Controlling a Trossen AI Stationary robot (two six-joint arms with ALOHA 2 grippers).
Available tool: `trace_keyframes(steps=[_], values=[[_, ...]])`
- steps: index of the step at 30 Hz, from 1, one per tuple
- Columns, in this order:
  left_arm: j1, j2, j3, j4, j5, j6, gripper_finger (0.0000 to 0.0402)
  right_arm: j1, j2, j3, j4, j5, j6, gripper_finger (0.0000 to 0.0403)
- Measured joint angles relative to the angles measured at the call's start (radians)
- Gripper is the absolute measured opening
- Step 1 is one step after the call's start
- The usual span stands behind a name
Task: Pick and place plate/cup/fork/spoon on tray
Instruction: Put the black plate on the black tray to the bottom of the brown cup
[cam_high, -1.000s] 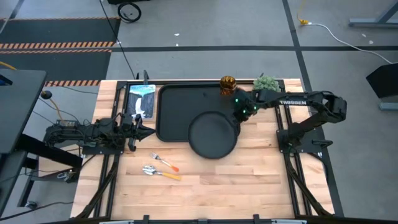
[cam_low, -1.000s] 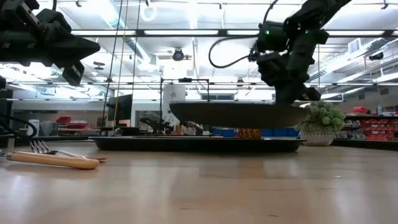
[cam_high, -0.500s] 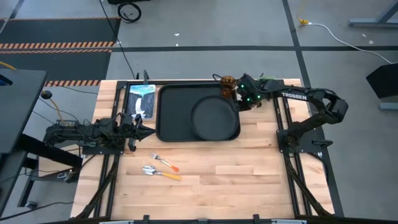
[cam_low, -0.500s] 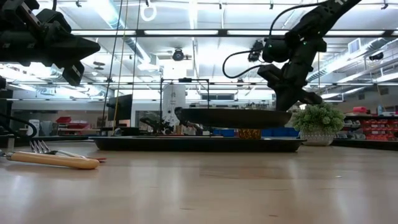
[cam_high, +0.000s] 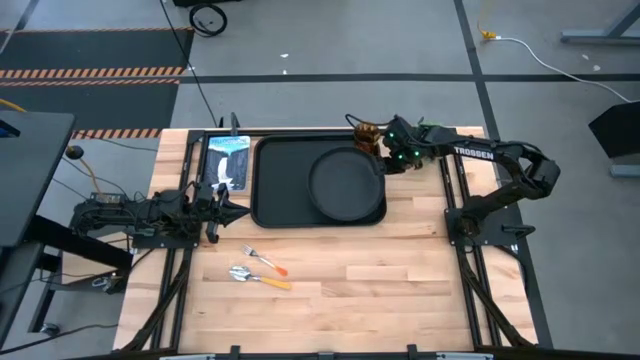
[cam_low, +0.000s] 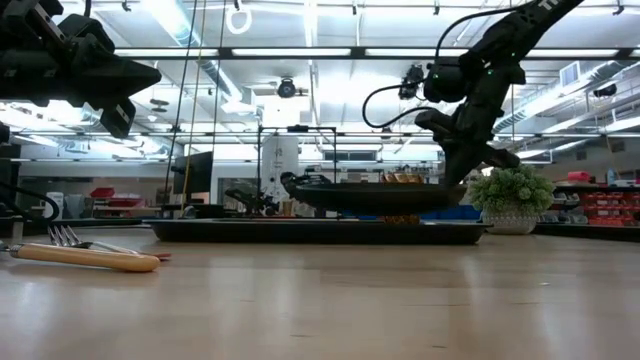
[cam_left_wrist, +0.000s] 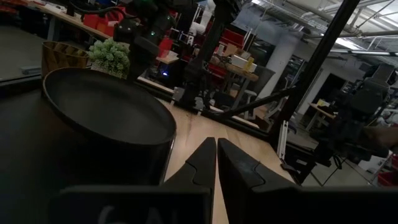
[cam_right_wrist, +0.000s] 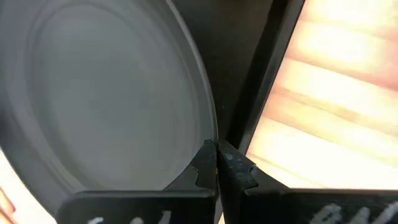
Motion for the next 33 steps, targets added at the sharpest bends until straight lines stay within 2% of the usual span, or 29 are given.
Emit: trace_keyframes(steps=[13, 23, 33], values=[[0.0, 0.0, 0.0, 0.0, 0.0, 0.0, 0.0023, 0.019, 0.0, 0.0, -0.001, 0.047, 0.041, 0.0004], [0.0, 0.0, 0.0, 0.0, 0.0, 0.0, 0.0023, 0.034, 0.001, 0.0, -0.094, 0.116, 0.056, 0.0004], [0.0, 0.0, 0.0, 0.0, 0.0, 0.0, 0.0023, 0.048, 0.016, 0.0, -0.078, 0.121, 0.071, 0.0004]])
